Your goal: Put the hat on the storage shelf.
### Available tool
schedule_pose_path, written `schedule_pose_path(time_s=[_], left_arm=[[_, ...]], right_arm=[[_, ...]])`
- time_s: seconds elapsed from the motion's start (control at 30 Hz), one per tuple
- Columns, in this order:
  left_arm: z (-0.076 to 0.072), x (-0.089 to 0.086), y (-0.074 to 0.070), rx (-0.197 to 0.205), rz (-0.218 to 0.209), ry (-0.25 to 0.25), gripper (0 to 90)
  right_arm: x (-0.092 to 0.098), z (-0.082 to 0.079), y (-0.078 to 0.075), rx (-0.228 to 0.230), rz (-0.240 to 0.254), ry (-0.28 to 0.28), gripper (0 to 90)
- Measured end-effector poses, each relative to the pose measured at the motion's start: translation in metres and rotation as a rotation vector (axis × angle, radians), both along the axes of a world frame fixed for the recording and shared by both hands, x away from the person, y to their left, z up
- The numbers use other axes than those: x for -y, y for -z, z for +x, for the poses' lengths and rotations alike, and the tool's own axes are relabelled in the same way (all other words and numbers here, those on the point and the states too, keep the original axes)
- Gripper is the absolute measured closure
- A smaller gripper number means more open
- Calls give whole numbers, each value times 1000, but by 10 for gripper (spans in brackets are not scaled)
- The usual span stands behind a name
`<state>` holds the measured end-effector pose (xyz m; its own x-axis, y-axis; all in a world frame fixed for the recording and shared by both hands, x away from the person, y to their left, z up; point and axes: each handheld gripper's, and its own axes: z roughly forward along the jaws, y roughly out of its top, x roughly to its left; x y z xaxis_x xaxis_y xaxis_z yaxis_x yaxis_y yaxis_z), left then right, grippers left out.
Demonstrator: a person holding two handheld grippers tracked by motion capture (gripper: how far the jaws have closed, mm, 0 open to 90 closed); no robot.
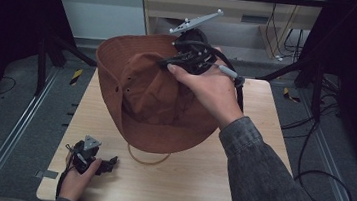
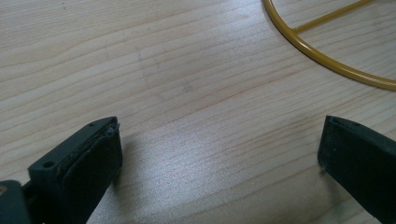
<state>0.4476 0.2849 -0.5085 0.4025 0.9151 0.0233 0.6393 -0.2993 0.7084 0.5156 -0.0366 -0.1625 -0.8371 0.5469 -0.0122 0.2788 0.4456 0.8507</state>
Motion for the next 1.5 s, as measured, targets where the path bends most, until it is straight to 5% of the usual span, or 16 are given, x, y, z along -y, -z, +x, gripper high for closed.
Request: schedule_pose_path(time_s=[0.83,1.5], left_arm=[[0,0,0,-2,-7,-1,0],[0,-1,-1,-9,8,9,0]], right_arm=[[-40,-2,21,-22,-55,-57,894],[-51,-1,35,-39,-95,-69,893]])
